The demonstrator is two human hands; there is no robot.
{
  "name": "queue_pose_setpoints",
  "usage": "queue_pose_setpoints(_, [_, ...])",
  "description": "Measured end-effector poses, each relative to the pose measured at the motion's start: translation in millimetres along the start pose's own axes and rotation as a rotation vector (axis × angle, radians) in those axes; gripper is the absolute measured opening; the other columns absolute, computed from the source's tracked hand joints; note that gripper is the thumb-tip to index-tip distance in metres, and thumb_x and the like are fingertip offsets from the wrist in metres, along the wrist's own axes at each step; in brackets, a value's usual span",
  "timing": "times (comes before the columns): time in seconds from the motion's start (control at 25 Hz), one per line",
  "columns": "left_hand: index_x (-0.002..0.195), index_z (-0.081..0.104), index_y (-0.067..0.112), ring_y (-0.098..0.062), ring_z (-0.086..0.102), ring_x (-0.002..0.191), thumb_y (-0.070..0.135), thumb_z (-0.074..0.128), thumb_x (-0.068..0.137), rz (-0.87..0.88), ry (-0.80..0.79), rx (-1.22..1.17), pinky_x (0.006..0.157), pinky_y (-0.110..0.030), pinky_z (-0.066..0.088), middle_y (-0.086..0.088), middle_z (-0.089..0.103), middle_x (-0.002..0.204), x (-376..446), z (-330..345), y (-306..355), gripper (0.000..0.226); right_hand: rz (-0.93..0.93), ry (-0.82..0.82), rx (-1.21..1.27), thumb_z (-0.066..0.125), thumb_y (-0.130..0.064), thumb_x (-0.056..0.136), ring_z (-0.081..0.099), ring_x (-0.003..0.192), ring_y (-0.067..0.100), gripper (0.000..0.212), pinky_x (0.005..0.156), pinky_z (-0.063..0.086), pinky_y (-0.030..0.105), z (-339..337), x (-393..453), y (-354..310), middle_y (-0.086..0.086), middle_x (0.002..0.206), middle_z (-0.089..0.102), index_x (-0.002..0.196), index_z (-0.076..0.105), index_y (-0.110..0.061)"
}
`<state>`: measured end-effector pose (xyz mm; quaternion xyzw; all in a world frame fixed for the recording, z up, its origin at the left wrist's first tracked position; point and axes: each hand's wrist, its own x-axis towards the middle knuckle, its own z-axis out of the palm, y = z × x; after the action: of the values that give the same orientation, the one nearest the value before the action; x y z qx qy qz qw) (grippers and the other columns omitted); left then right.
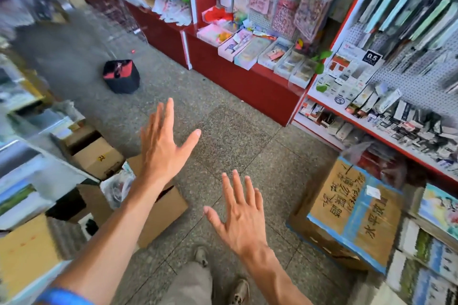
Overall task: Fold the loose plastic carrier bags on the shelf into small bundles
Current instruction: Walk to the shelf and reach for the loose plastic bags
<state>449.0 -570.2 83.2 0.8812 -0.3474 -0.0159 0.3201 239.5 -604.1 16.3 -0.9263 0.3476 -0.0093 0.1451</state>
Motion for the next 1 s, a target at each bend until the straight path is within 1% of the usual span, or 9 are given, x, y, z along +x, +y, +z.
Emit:
queue_pose_setpoints(0.2, [0.156, 0.008, 0.031, -0.021, 0.013, 0.150, 0.066, 0.048, 0.081, -0.059, 0.025, -0.009, 0.118, -0.047, 0.007, -0.007, 0.015, 0.163, 119, 35, -21, 0.092, -0.022, -0.025, 0.010, 0.025, -0.073, 0.093, 0.034, 0.141, 0.036, 0.080, 0.108, 0.036, 0.052, 6, 127, 10, 0.006, 0.158, 0.030, 0.154, 0.026, -0.021])
queue_pose_setpoints(0.32, [0.156, 0.008, 0.031, -0.023, 0.014, 0.150, 0.065, 0.052, 0.086, -0.078, 0.011, 0.000, 0.120, -0.050, 0.010, -0.009, 0.015, 0.163, 198, 53, -46, 0.089, -0.023, -0.064, -0.008, 0.020, -0.074, 0.094, 0.021, 0.146, 0.036, 0.081, 0.114, 0.018, 0.051, 4, 212, 3, 0.006, 0.161, 0.016, 0.156, 0.013, -0.023])
queue_pose_setpoints(0.4, [0.156, 0.009, 0.032, -0.022, 0.015, 0.149, 0.067, 0.051, 0.085, -0.105, 0.015, -0.012, 0.120, -0.050, 0.012, -0.009, 0.016, 0.163, 250, 58, -62, 0.090, -0.047, -0.104, 0.005, 0.014, -0.075, 0.093, 0.004, 0.148, 0.036, 0.081, 0.115, 0.003, 0.049, 0, 265, -4, 0.005, 0.162, -0.003, 0.155, -0.004, -0.026])
queue_pose_setpoints(0.44, [0.156, 0.009, 0.032, -0.022, 0.016, 0.149, 0.067, 0.050, 0.083, -0.119, 0.021, -0.020, 0.120, -0.051, 0.013, -0.008, 0.018, 0.162, 280, 58, -70, 0.091, -0.054, -0.123, 0.022, 0.012, -0.076, 0.092, -0.002, 0.148, 0.035, 0.081, 0.116, 0.000, 0.048, -5, 293, -9, 0.004, 0.161, -0.009, 0.154, -0.009, -0.027])
queue_pose_setpoints(0.52, [0.156, 0.009, 0.034, -0.020, 0.017, 0.149, 0.069, 0.048, 0.082, -0.131, 0.033, -0.018, 0.120, -0.053, 0.014, -0.006, 0.018, 0.162, 335, 55, -84, 0.091, -0.060, -0.104, 0.044, 0.010, -0.077, 0.091, -0.004, 0.148, 0.032, 0.081, 0.116, 0.000, 0.048, -14, 348, -18, 0.003, 0.161, -0.009, 0.153, -0.010, -0.028])
queue_pose_setpoints(0.64, [0.155, 0.008, 0.036, -0.018, 0.013, 0.150, 0.071, 0.046, 0.082, -0.153, 0.042, -0.020, 0.120, -0.051, 0.013, -0.003, 0.015, 0.163, 404, 53, -101, 0.089, -0.084, -0.171, 0.070, 0.002, -0.081, 0.087, -0.014, 0.147, 0.030, 0.084, 0.115, -0.007, 0.047, -28, 423, -38, 0.001, 0.159, -0.018, 0.150, -0.018, -0.030])
queue_pose_setpoints(0.76, [0.155, 0.012, 0.032, -0.018, 0.014, 0.150, 0.070, 0.046, 0.081, -0.166, 0.091, -0.022, 0.120, -0.051, 0.015, -0.005, 0.018, 0.163, 461, 57, -124, 0.090, -0.140, -0.235, 0.056, -0.003, -0.081, 0.080, -0.023, 0.146, 0.027, 0.085, 0.113, -0.015, 0.042, -36, 496, -52, -0.001, 0.157, -0.029, 0.145, -0.029, -0.033])
queue_pose_setpoints(0.92, [0.156, 0.015, 0.027, -0.023, 0.021, 0.148, 0.071, 0.044, 0.081, -0.197, 0.147, 0.038, 0.119, -0.050, 0.018, -0.007, 0.023, 0.161, 555, 72, -158, 0.092, -0.216, -0.279, 0.050, 0.001, -0.079, 0.085, -0.026, 0.145, 0.027, 0.083, 0.113, -0.016, 0.042, -32, 612, -62, -0.003, 0.156, -0.032, 0.146, -0.029, -0.032])
queue_pose_setpoints(1.0, [0.156, 0.017, 0.025, -0.024, 0.023, 0.148, 0.067, 0.048, 0.082, -0.218, 0.174, 0.050, 0.120, -0.046, 0.016, -0.009, 0.025, 0.160, 604, 80, -169, 0.090, -0.241, -0.281, 0.049, 0.008, -0.077, 0.090, -0.021, 0.147, 0.028, 0.081, 0.115, -0.012, 0.044, -21, 669, -62, -0.003, 0.158, -0.027, 0.149, -0.025, -0.032])
